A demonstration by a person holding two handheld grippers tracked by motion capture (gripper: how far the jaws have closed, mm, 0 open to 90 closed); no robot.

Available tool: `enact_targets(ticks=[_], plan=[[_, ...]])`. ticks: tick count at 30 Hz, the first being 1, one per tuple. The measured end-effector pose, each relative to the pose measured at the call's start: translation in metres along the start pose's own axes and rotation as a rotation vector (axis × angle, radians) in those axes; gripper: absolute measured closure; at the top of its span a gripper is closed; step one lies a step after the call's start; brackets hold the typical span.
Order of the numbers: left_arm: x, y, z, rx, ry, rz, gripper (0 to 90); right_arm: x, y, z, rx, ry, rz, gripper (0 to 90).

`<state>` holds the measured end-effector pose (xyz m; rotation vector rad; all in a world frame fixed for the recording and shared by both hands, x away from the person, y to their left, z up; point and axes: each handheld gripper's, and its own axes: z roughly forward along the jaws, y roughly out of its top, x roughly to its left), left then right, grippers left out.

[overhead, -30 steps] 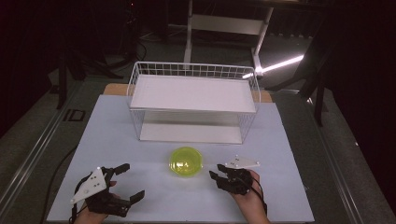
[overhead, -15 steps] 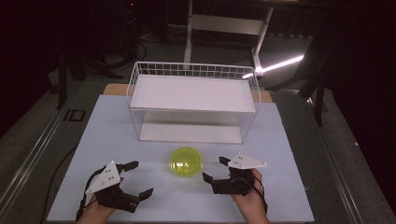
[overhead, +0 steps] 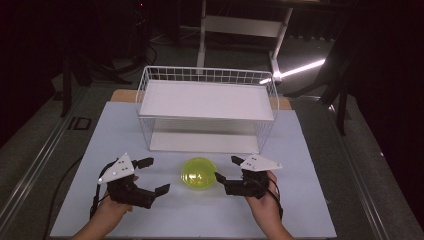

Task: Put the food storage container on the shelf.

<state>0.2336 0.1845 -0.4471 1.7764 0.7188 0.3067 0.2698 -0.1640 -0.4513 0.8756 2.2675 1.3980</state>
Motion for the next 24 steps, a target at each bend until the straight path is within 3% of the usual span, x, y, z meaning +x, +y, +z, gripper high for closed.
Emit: enact_targets(ticks=[4, 7, 10, 15, 18, 20, 24], plan=[[0.003, 0.006, 0.010, 0.009, -0.002, -0.024, 1.1, -0.001, 0.002, 0.007, 0.000, -0.014, -0.006, 22.0], [0.005, 0.009, 0.019, 0.014, -0.017, -0.060, 1.2, 0.000, 0.003, 0.013, 0.019, 0.011, 0.004, 20.2], [0.005, 0.010, 0.027, 0.037, -0.019, -0.052, 1.2, -0.001, 0.002, 0.016, 0.003, 0.039, 0.029, 17.9], [0.012, 0.007, 0.043, 0.068, -0.024, -0.095, 1.2, -0.006, 0.003, 0.022, -0.014, 0.075, 0.064, 13.8], [0.014, 0.003, 0.053, 0.097, -0.011, -0.115, 1.8, -0.010, 0.003, 0.025, -0.006, 0.064, 0.074, 13.9], [0.016, 0.000, 0.058, 0.104, -0.004, -0.137, 6.2, -0.012, 0.002, 0.027, 0.006, 0.065, 0.101, 13.9], [0.022, -0.005, 0.067, 0.131, 0.007, -0.195, 6.4, -0.014, -0.005, 0.036, 0.056, 0.024, 0.153, 12.6]])
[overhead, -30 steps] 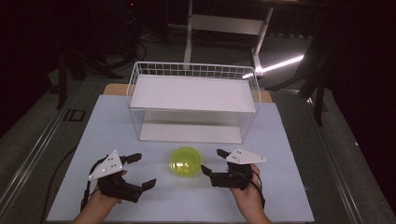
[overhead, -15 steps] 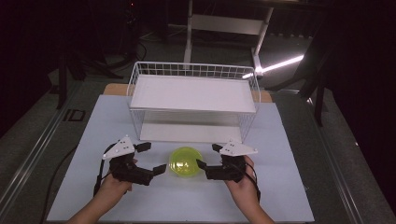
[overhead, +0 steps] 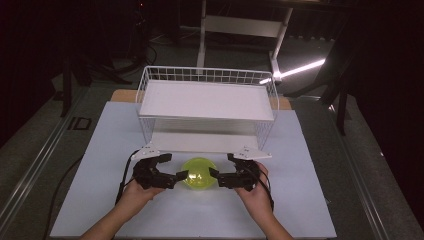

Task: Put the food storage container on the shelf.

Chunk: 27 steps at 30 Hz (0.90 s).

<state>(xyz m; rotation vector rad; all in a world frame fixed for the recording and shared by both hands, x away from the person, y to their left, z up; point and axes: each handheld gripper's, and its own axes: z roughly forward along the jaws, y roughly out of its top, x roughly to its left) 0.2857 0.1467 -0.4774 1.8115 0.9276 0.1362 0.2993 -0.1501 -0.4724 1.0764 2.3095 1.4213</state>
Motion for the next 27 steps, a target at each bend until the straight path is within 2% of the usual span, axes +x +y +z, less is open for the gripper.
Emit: enact_targets(ticks=[2, 3, 4, 5, 7, 9, 11, 16, 19, 24, 27], plan=[[0.003, -0.002, 0.004, 0.016, 0.010, -0.023, 9.0, -0.001, -0.004, 0.004, 0.017, 0.012, 0.014, 13.8], [0.004, -0.003, 0.006, 0.022, 0.026, -0.033, 12.7, -0.001, -0.006, 0.006, 0.023, -0.007, 0.011, 15.3], [0.006, -0.004, 0.008, 0.025, 0.033, -0.048, 14.9, -0.001, -0.008, 0.008, 0.033, -0.001, 0.013, 16.1], [0.007, -0.004, 0.010, 0.031, 0.041, -0.061, 15.0, -0.001, -0.009, 0.010, 0.045, 0.009, 0.018, 18.1], [0.009, -0.006, 0.013, 0.046, 0.051, -0.078, 16.4, 0.000, -0.012, 0.012, 0.043, -0.004, 0.013, 21.7], [0.010, -0.008, 0.015, 0.056, 0.041, -0.087, 17.3, 0.000, -0.013, 0.013, 0.047, -0.001, 0.014, 24.2], [0.009, -0.010, 0.017, 0.066, 0.047, -0.086, 21.2, -0.001, -0.013, 0.014, 0.051, 0.009, 0.030, 30.3], [0.011, -0.015, 0.021, 0.093, 0.070, -0.113, 32.7, -0.004, -0.018, 0.020, 0.071, 0.003, 0.043, 33.9], [0.012, -0.017, 0.024, 0.115, 0.073, -0.127, 35.6, -0.004, -0.021, 0.022, 0.080, 0.002, 0.055, 37.0], [0.015, -0.020, 0.028, 0.146, 0.060, -0.135, 37.5, -0.004, -0.021, 0.022, 0.086, 0.006, 0.052, 39.5], [0.018, -0.021, 0.028, 0.152, 0.020, -0.172, 45.3, -0.004, -0.022, 0.022, 0.092, 0.020, 0.064, 39.8]])
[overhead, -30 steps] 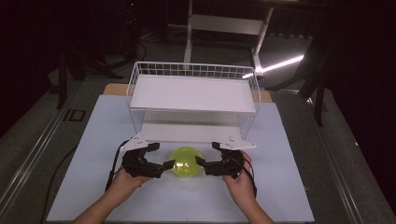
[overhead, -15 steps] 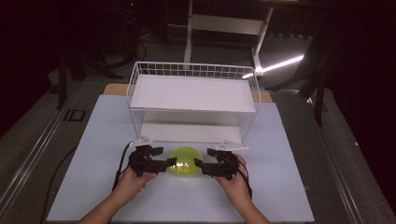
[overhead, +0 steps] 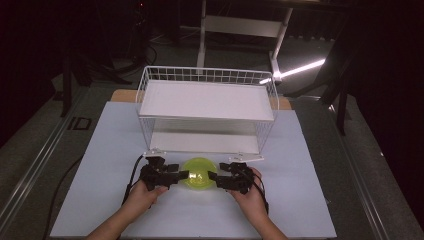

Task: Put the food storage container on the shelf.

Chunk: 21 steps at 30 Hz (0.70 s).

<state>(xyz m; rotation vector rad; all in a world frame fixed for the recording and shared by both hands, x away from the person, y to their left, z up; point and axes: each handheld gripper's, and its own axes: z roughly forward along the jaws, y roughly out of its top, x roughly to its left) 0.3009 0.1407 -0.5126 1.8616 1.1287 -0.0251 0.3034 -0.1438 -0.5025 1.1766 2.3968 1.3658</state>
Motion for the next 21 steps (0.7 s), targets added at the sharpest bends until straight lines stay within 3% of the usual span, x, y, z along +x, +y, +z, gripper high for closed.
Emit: enact_targets(ticks=[3, 5, 10, 13, 21], plan=[[-0.002, 0.001, -0.001, 0.005, -0.006, 0.008, 48.9, 0.000, -0.001, -0.001, -0.001, 0.004, 0.010, 40.1], [-0.004, 0.001, -0.001, 0.008, -0.006, 0.019, 55.8, 0.000, -0.004, -0.002, -0.004, 0.018, 0.048, 41.8], [-0.008, 0.000, -0.003, 0.015, -0.008, 0.032, 59.8, 0.006, -0.005, -0.004, 0.001, 0.027, 0.039, 50.6], [-0.007, -0.002, -0.004, 0.025, -0.035, 0.014, 59.9, 0.008, -0.006, -0.005, 0.018, 0.014, 0.028, 55.7], [-0.009, -0.008, -0.008, 0.038, -0.066, -0.012, 63.8, 0.012, -0.007, -0.008, 0.030, 0.041, 0.063, 62.2]])
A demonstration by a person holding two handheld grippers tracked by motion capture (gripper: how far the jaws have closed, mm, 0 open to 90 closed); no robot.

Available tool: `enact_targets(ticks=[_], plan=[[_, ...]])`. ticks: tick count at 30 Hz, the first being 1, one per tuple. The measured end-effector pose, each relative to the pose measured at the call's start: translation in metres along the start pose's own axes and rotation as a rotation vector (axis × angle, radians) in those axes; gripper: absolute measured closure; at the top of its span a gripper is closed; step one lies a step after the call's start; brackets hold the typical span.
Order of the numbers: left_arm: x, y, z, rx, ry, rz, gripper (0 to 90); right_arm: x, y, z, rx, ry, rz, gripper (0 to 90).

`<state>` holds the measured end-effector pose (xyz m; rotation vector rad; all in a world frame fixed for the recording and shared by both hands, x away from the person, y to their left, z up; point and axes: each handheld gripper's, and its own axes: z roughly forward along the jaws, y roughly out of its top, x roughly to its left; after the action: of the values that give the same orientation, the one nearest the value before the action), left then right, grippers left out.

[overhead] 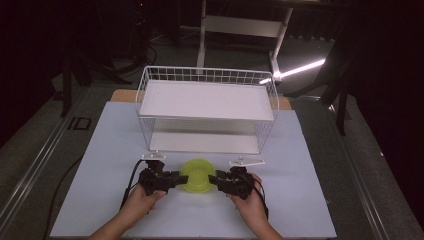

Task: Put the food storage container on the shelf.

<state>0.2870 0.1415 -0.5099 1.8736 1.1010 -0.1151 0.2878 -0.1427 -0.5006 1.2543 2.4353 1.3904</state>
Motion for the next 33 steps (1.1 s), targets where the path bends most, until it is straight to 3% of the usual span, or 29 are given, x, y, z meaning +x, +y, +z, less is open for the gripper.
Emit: enact_targets(ticks=[5, 7, 8, 9, 10, 12, 16, 17, 20, 28, 33], plan=[[-0.005, -0.003, -0.003, 0.012, 0.011, 0.012, 69.3, 0.005, -0.001, -0.004, -0.001, 0.009, -0.009, 68.6], [-0.006, -0.004, -0.005, 0.019, 0.014, 0.009, 77.7, 0.007, -0.002, -0.006, 0.003, 0.019, -0.001, 72.0], [-0.009, -0.005, -0.005, 0.022, 0.023, 0.012, 77.7, 0.008, -0.002, -0.006, 0.005, 0.026, 0.010, 75.5], [-0.011, -0.005, -0.005, 0.028, 0.035, 0.025, 79.6, 0.012, -0.003, -0.007, 0.006, -0.009, -0.016, 78.7], [-0.012, -0.006, -0.005, 0.036, 0.042, 0.033, 79.6, 0.012, -0.003, -0.007, 0.006, -0.009, -0.016, 78.7], [-0.011, -0.007, -0.006, 0.024, 0.035, 0.024, 80.8, 0.010, -0.002, -0.008, -0.010, -0.008, -0.020, 80.3], [-0.014, -0.001, -0.010, 0.003, 0.059, 0.039, 81.0, 0.013, 0.000, -0.009, -0.030, -0.020, -0.022, 80.4], [-0.014, 0.003, -0.012, -0.026, 0.059, 0.049, 81.1, 0.013, 0.004, -0.011, -0.045, -0.024, -0.015, 80.4], [-0.015, 0.008, -0.013, -0.034, 0.052, 0.055, 81.2, 0.013, 0.008, -0.013, -0.055, -0.027, -0.011, 80.4], [-0.016, 0.025, -0.015, -0.095, 0.055, 0.124, 81.6, 0.007, 0.020, -0.019, -0.106, -0.026, 0.020, 80.5], [-0.011, 0.026, -0.011, -0.119, 0.055, 0.118, 81.7, 0.003, 0.024, -0.016, -0.104, -0.044, 0.031, 80.5]])
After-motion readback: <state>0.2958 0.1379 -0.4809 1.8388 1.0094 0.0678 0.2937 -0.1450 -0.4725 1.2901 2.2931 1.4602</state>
